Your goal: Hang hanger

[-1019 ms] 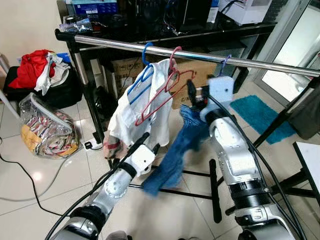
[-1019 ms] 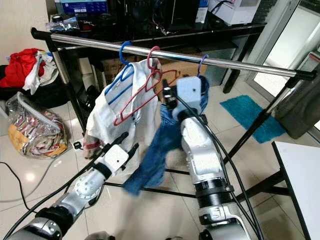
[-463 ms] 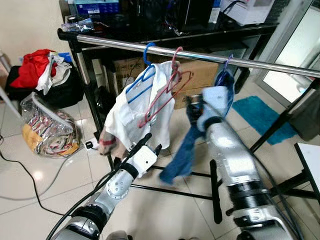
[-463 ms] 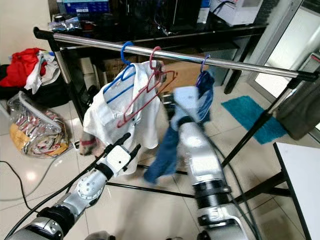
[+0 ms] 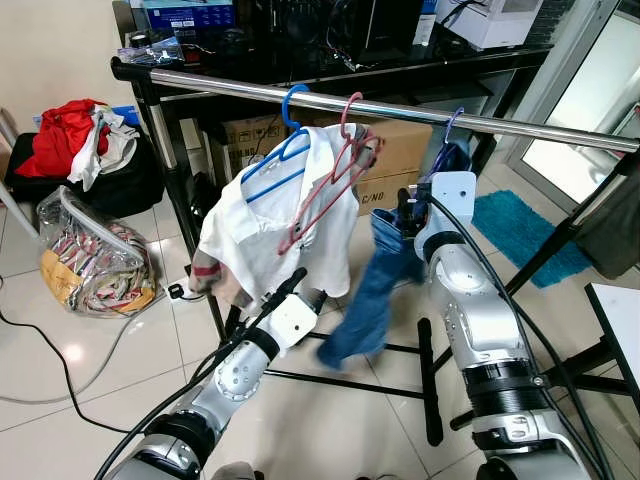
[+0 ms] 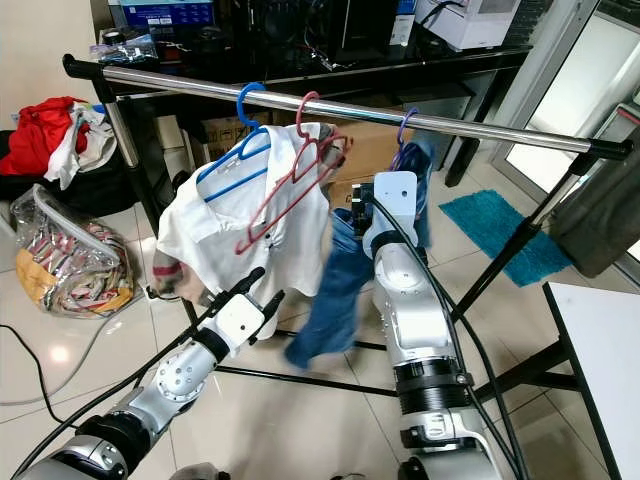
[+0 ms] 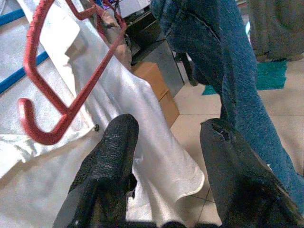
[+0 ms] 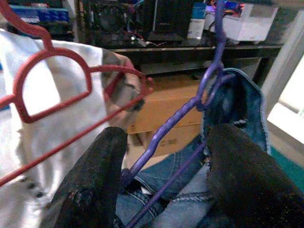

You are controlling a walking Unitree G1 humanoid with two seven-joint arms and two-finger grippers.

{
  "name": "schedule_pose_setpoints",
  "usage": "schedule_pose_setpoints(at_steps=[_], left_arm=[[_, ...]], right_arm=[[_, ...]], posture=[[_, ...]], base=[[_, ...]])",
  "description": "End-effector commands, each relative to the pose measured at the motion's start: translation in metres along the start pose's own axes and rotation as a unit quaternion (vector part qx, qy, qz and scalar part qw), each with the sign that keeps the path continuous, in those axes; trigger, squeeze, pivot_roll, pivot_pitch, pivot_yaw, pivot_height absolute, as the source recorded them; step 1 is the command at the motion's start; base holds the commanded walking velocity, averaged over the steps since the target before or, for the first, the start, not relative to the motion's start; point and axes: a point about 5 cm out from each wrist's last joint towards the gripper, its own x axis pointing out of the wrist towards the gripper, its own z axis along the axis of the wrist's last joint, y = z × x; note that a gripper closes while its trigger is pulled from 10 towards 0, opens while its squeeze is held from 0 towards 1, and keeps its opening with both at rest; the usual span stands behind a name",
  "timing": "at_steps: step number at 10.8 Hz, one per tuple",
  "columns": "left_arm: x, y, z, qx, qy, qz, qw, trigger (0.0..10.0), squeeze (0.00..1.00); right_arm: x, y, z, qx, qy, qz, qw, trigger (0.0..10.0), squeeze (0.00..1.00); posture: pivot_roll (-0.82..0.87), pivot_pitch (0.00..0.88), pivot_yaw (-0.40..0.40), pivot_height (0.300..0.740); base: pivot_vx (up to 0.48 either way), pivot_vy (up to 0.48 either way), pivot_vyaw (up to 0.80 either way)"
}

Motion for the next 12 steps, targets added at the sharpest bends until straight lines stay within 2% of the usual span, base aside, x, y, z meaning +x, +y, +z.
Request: schedule_pose_setpoints(at_steps=[1,2,3,4,5,6,9,12], left_arm=[[0.002,-0.003,0.001,0.004,-0.001,-0.008,1.0,10.0,0.0],[0.002,-0.003,0.001,0.006,-0.002,-0.008,1.0,10.0,0.0],[0.002,-0.003,0.001,0.007,-0.002,-0.009,1.0,10.0,0.0],[0.003,-0.003,0.002,0.011,-0.002,-0.011,1.0,10.0,0.0],[0.003,-0.002,0.002,0.012,-0.003,-0.011,1.0,10.0,0.0],[0.002,-0.002,0.001,0.012,-0.003,-0.009,1.0,10.0,0.0],[-0.001,-0.004,0.003,0.03,-0.019,-0.022,0.999,10.0,0.0],[0.0,-0.002,0.005,0.041,-0.026,-0.023,0.999,10.0,0.0]], right_arm=[[0.002,0.005,0.015,0.016,-0.023,0.013,1.0,10.0,0.0],[0.002,0.025,0.027,0.019,-0.039,0.06,0.997,10.0,0.0],[0.004,0.032,0.026,0.007,-0.032,0.075,0.997,10.0,0.0],[0.006,0.035,0.015,-0.012,-0.004,0.074,0.997,10.0,0.0],[0.006,0.031,0.012,-0.019,0.003,0.065,0.998,10.0,0.0],[0.008,0.021,0.008,-0.031,0.013,0.046,0.998,10.0,0.0],[0.01,0.014,-0.005,-0.067,0.039,0.029,0.997,10.0,0.0],[0.011,-0.005,-0.013,-0.101,0.054,-0.015,0.993,10.0,0.0]], posture=[[0.12,0.0,-0.067,0.74],[0.12,0.0,-0.067,0.74],[0.11,0.0,-0.063,0.74],[0.12,0.0,-0.063,0.74],[0.12,0.0,-0.063,0.74],[0.12,0.0,-0.063,0.74],[0.12,0.0,-0.061,0.74],[0.12,0.0,-0.06,0.74]], base=[[0.0,0.0,0.0],[0.0,0.0,0.0],[0.0,0.0,0.0],[0.0,0.0,0.0],[0.0,0.0,0.0],[0.0,0.0,0.0],[0.0,0.0,0.0],[0.0,0.0,0.0]])
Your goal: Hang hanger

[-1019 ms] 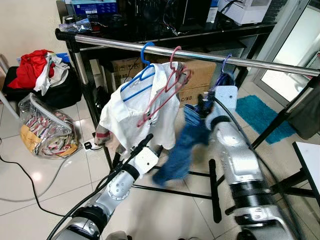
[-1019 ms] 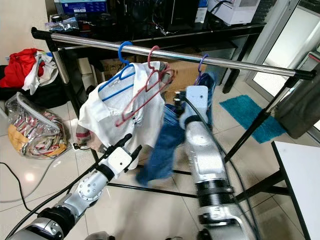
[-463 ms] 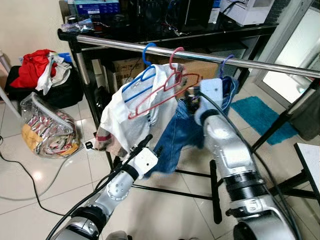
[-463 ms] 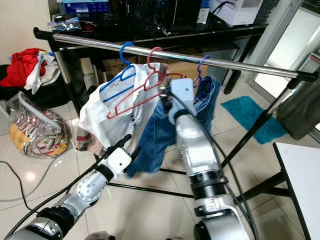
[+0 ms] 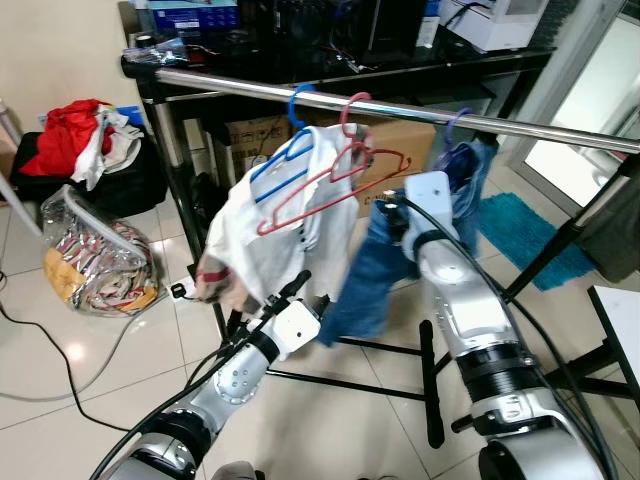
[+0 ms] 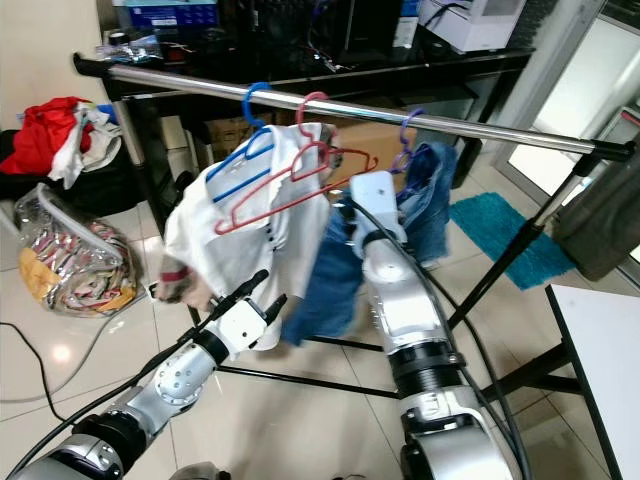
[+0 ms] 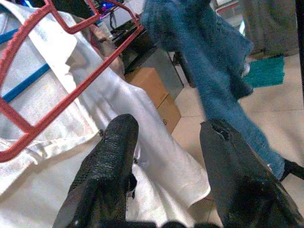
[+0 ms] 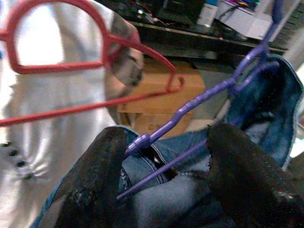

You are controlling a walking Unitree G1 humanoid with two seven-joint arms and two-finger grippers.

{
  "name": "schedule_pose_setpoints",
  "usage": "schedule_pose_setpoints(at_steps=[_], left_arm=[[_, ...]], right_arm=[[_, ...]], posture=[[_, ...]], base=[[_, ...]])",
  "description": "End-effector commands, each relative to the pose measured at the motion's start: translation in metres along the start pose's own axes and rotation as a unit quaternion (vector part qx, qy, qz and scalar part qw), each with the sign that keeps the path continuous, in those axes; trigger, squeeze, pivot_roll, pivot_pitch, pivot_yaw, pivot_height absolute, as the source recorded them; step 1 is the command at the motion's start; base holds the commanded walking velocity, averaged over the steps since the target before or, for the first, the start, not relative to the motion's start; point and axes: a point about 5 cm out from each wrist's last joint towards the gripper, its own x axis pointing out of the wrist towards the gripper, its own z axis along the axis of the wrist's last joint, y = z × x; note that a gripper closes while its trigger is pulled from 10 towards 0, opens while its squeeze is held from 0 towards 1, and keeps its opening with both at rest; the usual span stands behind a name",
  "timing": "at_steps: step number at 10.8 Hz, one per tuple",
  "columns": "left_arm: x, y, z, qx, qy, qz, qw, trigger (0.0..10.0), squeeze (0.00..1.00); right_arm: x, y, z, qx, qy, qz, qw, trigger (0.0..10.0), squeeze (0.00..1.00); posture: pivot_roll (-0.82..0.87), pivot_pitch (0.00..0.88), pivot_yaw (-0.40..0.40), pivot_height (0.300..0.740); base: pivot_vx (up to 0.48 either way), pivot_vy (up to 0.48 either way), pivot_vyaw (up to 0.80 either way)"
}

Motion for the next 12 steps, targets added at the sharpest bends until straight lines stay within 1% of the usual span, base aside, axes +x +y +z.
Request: schedule_pose_setpoints(at_steps=[1,2,3,4,5,6,7,8,9,10,11,12], left_arm=[[0.003,-0.002,0.005,0.009,-0.015,-0.006,1.0,10.0,0.0],[0.003,-0.004,0.006,0.009,-0.018,-0.009,1.0,10.0,0.0],[0.003,-0.006,0.006,0.009,-0.02,-0.013,1.0,10.0,0.0],[0.002,-0.007,0.007,0.009,-0.022,-0.017,1.0,10.0,0.0],[0.002,-0.008,0.007,0.01,-0.025,-0.022,0.999,10.0,0.0],[0.002,-0.009,0.009,0.002,-0.029,-0.025,0.999,10.0,0.0],[0.002,-0.009,0.009,-0.001,-0.03,-0.025,0.999,10.0,0.0],[0.002,-0.01,0.01,-0.001,-0.032,-0.026,0.999,10.0,0.0],[0.003,-0.012,0.011,0.0,-0.034,-0.027,0.999,10.0,0.0],[0.003,-0.012,0.012,-0.001,-0.036,-0.027,0.999,10.0,0.0],[0.004,-0.012,0.012,-0.001,-0.038,-0.027,0.999,10.0,0.0],[0.003,-0.012,0.012,0.0,-0.038,-0.027,0.999,10.0,0.0]], right_arm=[[0.0,-0.012,0.0,0.002,-0.005,-0.031,1.0,10.0,0.0],[-0.002,-0.017,0.016,0.044,-0.041,-0.045,0.997,10.0,0.0],[-0.005,-0.01,0.031,0.069,-0.068,-0.021,0.995,10.0,0.0],[-0.008,0.009,0.039,0.07,-0.073,0.032,0.994,10.0,0.0],[-0.009,0.019,0.039,0.064,-0.071,0.051,0.994,10.0,0.0],[-0.011,0.028,0.033,0.063,-0.056,0.066,0.994,10.0,0.0],[-0.013,0.035,0.031,0.061,-0.051,0.086,0.993,10.0,0.0],[-0.013,0.045,0.028,0.038,-0.046,0.108,0.992,10.0,0.0],[-0.012,0.047,0.023,0.022,-0.037,0.107,0.993,10.0,0.0],[-0.01,0.045,0.022,0.017,-0.035,0.102,0.994,10.0,0.0],[-0.006,0.035,0.02,0.0,-0.034,0.08,0.996,10.0,0.0],[-0.004,0.028,0.015,-0.012,-0.021,0.067,0.997,10.0,0.0]], posture=[[0.12,0.0,-0.059,0.74],[0.12,0.0,-0.056,0.74],[0.12,0.0,-0.05,0.74],[0.12,0.0,-0.047,0.74],[0.12,0.0,-0.047,0.74],[0.12,0.0,-0.044,0.74],[0.13,0.0,-0.043,0.74],[0.13,0.0,-0.042,0.74],[0.13,0.0,-0.043,0.74],[0.14,0.0,-0.043,0.74],[0.14,0.0,-0.044,0.74],[0.15,0.0,-0.042,0.74]], base=[[0.0,0.0,0.0],[0.0,0.0,0.0],[0.0,0.0,0.0],[0.0,0.0,0.0],[0.0,0.0,0.0],[0.0,0.0,0.0],[0.0,0.0,0.0],[0.0,0.0,0.0],[0.0,0.0,0.0],[0.0,0.0,0.0],[0.0,0.0,0.0],[0.0,0.0,0.0]])
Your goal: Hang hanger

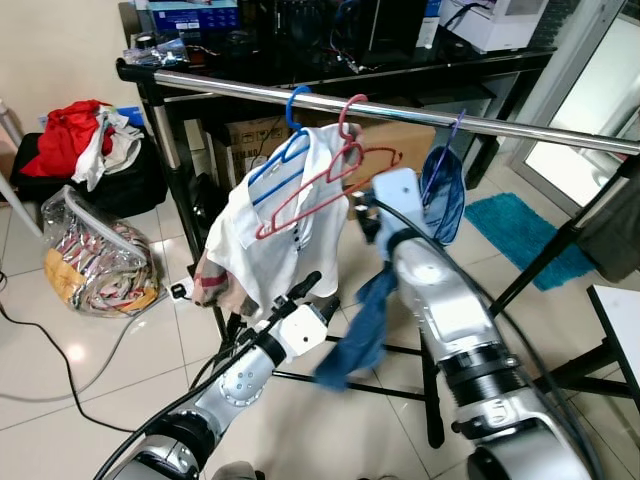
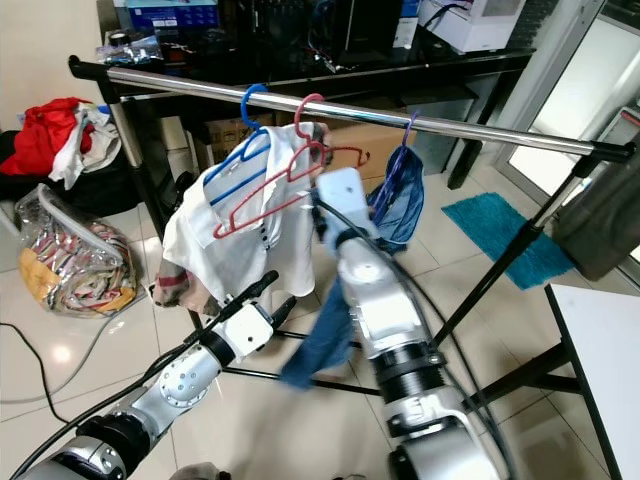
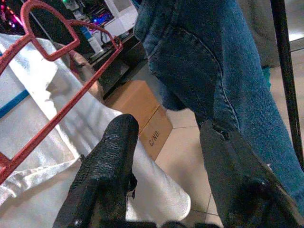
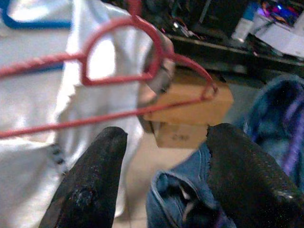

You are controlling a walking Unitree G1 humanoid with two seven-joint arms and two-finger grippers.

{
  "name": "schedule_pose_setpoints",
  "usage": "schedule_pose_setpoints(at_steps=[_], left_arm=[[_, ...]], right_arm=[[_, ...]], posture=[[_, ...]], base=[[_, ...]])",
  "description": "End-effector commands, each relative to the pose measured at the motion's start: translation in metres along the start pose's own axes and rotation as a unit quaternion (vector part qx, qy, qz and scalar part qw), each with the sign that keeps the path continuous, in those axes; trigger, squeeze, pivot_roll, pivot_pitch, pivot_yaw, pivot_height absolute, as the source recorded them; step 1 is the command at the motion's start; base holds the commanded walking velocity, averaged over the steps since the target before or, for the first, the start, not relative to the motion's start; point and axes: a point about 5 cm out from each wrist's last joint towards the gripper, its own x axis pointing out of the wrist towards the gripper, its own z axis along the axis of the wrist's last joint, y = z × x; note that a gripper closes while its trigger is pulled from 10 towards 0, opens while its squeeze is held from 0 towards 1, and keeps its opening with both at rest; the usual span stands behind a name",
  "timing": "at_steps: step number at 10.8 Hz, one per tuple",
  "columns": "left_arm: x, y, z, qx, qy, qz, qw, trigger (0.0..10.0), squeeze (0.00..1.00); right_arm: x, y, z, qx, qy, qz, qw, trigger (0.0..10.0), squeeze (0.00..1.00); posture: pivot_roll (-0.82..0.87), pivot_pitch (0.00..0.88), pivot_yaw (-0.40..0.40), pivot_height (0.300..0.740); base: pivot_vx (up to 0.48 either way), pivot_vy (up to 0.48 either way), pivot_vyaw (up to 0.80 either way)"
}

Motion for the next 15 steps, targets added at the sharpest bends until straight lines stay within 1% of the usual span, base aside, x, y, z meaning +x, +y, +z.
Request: schedule_pose_setpoints(at_steps=[1,2,3,5,7,8,9,10,11,12,14,15], left_arm=[[0.0,-0.003,0.003,0.001,-0.01,-0.008,1.0,10.0,0.0],[0.0,-0.003,0.003,0.002,-0.01,-0.008,1.0,10.0,0.0],[0.0,-0.002,0.003,0.003,-0.01,-0.008,1.0,10.0,0.0],[0.001,-0.002,0.003,0.006,-0.01,-0.009,1.0,10.0,0.0],[0.002,-0.001,0.004,0.008,-0.011,-0.009,1.0,10.0,0.0],[0.002,-0.001,0.004,0.008,-0.011,-0.009,1.0,10.0,0.0],[0.001,-0.003,0.004,0.008,-0.012,-0.01,1.0,10.0,0.0],[0.002,-0.003,0.004,0.007,-0.012,-0.01,1.0,10.0,0.0],[0.002,-0.003,0.004,0.007,-0.012,-0.008,1.0,10.0,0.0],[0.002,-0.003,0.004,0.007,-0.012,-0.008,1.0,10.0,0.0],[0.001,-0.003,0.004,0.007,-0.012,-0.008,1.0,10.0,0.0],[0.001,-0.003,0.003,0.007,-0.011,-0.008,1.0,10.0,0.0]], right_arm=[[0.001,-0.005,0.001,-0.001,0.002,-0.011,1.0,10.0,0.0],[0.002,-0.007,-0.003,-0.007,0.01,-0.017,1.0,10.0,0.0],[0.002,-0.01,-0.002,0.003,0.007,-0.023,1.0,10.0,0.0],[0.002,-0.016,-0.003,-0.004,0.006,-0.036,0.999,10.0,0.0],[0.002,-0.022,-0.007,-0.027,0.01,-0.057,0.998,10.0,0.0],[0.002,-0.026,-0.008,-0.05,0.013,-0.066,0.997,10.0,0.0],[0.003,-0.032,-0.015,-0.076,0.029,-0.08,0.993,10.0,0.0],[0.003,-0.034,-0.014,-0.072,0.027,-0.084,0.994,10.0,0.0],[0.002,-0.035,-0.003,-0.047,-0.004,-0.088,0.995,10.0,0.0],[0.0,-0.036,0.006,-0.034,-0.028,-0.092,0.995,10.0,0.0],[-0.003,-0.048,0.017,-0.043,-0.059,-0.126,0.989,10.0,0.0],[-0.003,-0.053,0.015,-0.053,-0.056,-0.13,0.988,10.0,0.0]], posture=[[0.15,0.0,-0.042,0.74],[0.15,0.0,-0.041,0.74],[0.15,0.0,-0.039,0.74],[0.15,0.0,-0.038,0.74],[0.15,0.0,-0.04,0.74],[0.15,0.0,-0.041,0.74],[0.15,0.0,-0.044,0.74],[0.15,0.0,-0.046,0.74],[0.15,0.0,-0.048,0.74],[0.15,0.0,-0.049,0.74],[0.15,0.0,-0.049,0.74],[0.15,0.0,-0.046,0.74]], base=[[0.0,0.0,0.0],[0.0,0.0,0.0],[0.0,0.0,0.0],[0.0,0.0,0.0],[0.0,0.0,0.0],[0.0,0.0,0.0],[0.0,0.0,0.0],[0.0,0.0,0.0],[0.0,0.0,0.0],[0.0,0.0,0.0],[0.0,0.0,0.0],[0.0,0.0,0.0]])
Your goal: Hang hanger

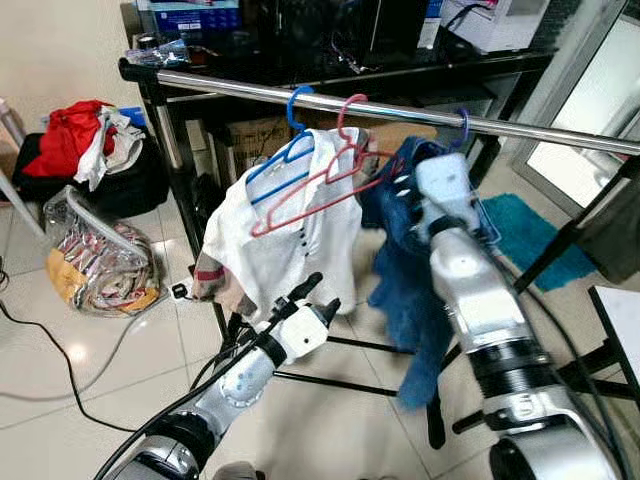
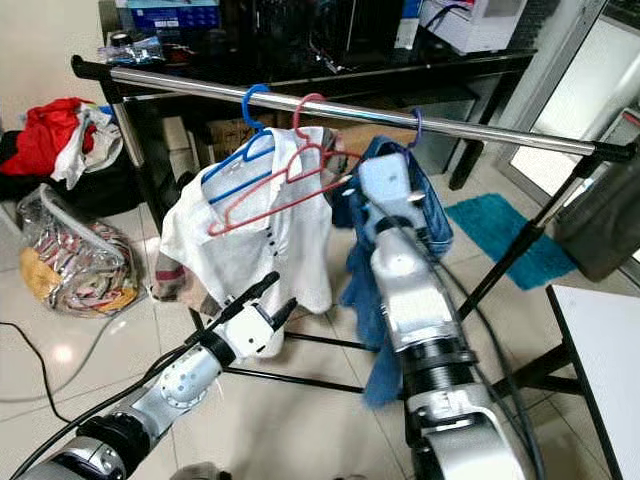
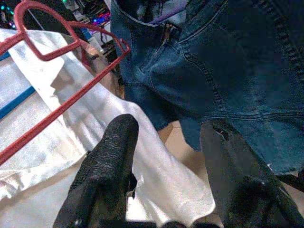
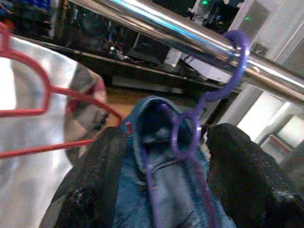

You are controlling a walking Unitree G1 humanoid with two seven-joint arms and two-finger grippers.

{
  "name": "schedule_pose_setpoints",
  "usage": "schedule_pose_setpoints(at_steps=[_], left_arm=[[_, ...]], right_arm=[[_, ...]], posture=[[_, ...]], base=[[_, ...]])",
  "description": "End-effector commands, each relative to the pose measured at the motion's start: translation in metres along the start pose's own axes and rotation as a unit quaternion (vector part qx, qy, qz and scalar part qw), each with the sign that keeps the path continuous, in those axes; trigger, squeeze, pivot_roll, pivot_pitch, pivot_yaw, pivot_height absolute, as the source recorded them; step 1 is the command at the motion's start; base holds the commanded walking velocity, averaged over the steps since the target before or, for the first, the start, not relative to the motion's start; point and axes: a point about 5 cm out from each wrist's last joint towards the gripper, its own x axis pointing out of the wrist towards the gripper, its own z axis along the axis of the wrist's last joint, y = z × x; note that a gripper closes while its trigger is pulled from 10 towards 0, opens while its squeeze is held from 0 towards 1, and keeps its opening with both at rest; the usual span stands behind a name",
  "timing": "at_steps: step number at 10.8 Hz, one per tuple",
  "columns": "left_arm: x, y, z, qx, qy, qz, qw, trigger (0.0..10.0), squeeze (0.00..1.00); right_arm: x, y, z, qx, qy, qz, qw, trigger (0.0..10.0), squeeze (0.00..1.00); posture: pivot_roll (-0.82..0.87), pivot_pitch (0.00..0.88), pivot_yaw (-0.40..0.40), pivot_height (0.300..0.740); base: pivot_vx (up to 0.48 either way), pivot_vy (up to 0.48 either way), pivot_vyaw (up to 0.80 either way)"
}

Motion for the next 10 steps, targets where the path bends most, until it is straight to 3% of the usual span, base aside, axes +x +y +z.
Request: schedule_pose_setpoints(at_steps=[1,4,7,8,10], left_arm=[[0.001,-0.002,0.003,0.005,-0.01,-0.005,1.0,10.0,0.0],[0.002,-0.002,0.003,0.007,-0.01,-0.007,1.0,10.0,0.0],[0.004,-0.001,0.004,0.012,-0.011,-0.007,1.0,10.0,0.0],[0.003,0.0,0.004,0.013,-0.011,-0.005,1.0,10.0,0.0],[0.002,0.0,0.003,0.014,-0.01,-0.004,1.0,10.0,0.0]], right_arm=[[0.002,-0.002,-0.003,0.001,0.01,0.003,1.0,10.0,0.0],[0.006,0.0,-0.016,0.002,0.042,-0.004,0.999,10.0,0.0],[0.017,0.007,-0.023,0.043,0.085,0.016,0.995,10.0,0.0],[0.018,0.011,-0.022,0.06,0.081,0.033,0.994,0.2,0.0],[0.016,0.023,-0.033,0.096,0.106,0.076,0.987,0.0,0.0]], posture=[[0.15,0.0,-0.046,0.74],[0.15,0.0,-0.045,0.74],[0.16,0.0,-0.049,0.74],[0.17,0.0,-0.051,0.74],[0.17,0.0,-0.051,0.74]], base=[[0.0,0.0,0.0],[0.0,0.0,0.0],[0.0,0.0,0.0],[0.0,0.0,0.0],[0.0,0.0,0.0]])
